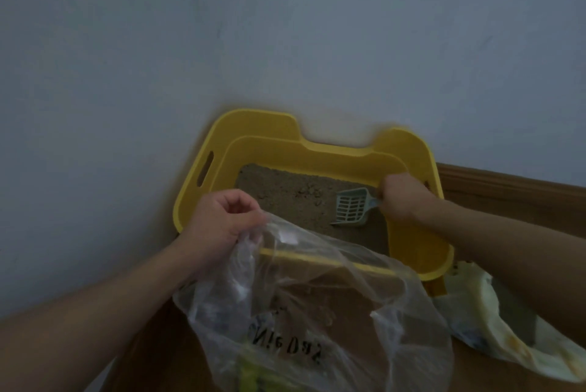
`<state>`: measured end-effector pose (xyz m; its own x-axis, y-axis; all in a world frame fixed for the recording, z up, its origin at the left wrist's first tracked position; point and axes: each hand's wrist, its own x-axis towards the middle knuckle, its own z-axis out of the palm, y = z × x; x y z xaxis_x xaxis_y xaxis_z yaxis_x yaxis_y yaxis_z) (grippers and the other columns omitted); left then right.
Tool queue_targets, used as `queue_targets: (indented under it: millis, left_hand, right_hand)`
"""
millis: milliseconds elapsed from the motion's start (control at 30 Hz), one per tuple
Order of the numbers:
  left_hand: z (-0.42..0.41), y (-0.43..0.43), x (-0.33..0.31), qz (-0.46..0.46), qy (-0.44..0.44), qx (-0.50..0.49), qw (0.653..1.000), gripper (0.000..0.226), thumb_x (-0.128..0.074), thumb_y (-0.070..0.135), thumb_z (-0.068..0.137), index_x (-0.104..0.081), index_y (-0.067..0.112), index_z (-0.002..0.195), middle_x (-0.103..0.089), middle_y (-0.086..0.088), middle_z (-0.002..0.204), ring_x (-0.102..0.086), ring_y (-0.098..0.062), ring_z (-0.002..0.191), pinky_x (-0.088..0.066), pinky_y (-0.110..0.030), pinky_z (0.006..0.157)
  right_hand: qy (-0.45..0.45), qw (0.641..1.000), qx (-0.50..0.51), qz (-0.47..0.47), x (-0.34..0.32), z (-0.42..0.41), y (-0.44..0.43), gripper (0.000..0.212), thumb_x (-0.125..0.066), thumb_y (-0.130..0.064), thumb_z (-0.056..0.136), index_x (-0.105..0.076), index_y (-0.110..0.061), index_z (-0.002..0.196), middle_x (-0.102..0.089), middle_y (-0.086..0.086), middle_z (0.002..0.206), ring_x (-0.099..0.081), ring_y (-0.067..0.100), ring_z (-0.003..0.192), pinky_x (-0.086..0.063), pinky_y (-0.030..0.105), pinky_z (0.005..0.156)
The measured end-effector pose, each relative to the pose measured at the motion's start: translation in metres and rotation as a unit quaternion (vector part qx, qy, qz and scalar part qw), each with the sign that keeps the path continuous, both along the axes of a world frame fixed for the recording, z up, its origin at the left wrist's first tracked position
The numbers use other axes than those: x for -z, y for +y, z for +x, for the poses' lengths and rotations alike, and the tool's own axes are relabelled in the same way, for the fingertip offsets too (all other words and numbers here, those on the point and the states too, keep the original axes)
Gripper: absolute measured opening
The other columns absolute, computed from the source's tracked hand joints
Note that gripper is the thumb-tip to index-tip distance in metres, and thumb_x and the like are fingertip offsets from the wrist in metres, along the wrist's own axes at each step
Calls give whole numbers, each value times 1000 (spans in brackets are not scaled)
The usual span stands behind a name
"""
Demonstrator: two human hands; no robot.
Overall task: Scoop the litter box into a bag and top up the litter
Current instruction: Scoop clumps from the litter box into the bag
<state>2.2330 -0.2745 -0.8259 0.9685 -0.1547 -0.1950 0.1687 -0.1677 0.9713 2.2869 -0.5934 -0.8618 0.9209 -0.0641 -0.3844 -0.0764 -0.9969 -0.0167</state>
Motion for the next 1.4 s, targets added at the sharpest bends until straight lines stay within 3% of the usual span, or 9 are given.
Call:
queue_targets:
  millis: [167,300,467,633,867,1033,1167,1400]
  left_hand:
    - [2,1,4,-11,-5,-2,1000,16,-75,-2,79,-67,6,68,-64,-14,56,-54,-18,49,-43,-21,48]
    - [1,2,6,-9,-14,-7,1000,18,-76,-4,77,-67,8,66,-64,-11,54,-52,-20,50,-42,-22,48]
    - [3,11,7,2,-28,-20,999,17,-75,-8,76,-66,3,66,-64,-10,52,-54,-14,46,-43,-19,47]
    - [4,22,10,1,-31,-50,998,15,-74,-11,75,-65,-2,67,-64,-14,54,-56,-18,47,-46,-25,49]
    - [2,21,9,13,-39,-41,998,13,-75,-9,75,-66,-3,67,-65,-11,55,-57,-13,47,-48,-20,49]
    - [2,23,9,7,-40,-34,999,16,-76,-7,75,-68,4,66,-66,-14,58,-59,-19,52,-50,-23,51]
    - [2,22,7,17,-45,-28,998,15,-75,-8,75,-68,1,67,-65,-10,56,-58,-14,49,-49,-21,50]
    - [5,24,8,28,-39,-17,999,20,-77,-5,76,-69,9,64,-65,-9,54,-56,-15,48,-46,-21,49]
  right_hand:
    - [3,997,-47,64,26,23,16,26,-55,-12,91,-74,-16,109,-65,3,86,-59,20,76,-44,28,65]
    - [0,989,-78,123,42,35,53,31,-56,-9,89,-73,-16,115,-71,7,113,-63,25,97,-46,30,77]
    - [-9,979,-86,186,55,48,95,33,-59,-11,89,-72,-13,120,-70,8,121,-63,26,103,-46,29,84]
    - [-10,972,-83,220,60,55,125,33,-59,-10,93,-69,-12,124,-68,9,124,-62,26,107,-50,36,92]
    - [-18,967,-59,246,65,54,129,32,-60,-9,93,-67,-12,125,-65,10,127,-60,28,110,-48,38,96]
    - [-34,963,-66,257,63,45,123,28,-59,-8,91,-71,-13,117,-68,11,116,-60,28,99,-46,34,82]
    - [-50,962,-61,263,51,36,112,28,-61,-7,89,-72,-13,114,-68,8,112,-60,26,98,-50,39,86]
    - [-72,958,-41,273,24,16,88,28,-66,-13,90,-70,-15,118,-66,4,113,-59,22,101,-44,30,83]
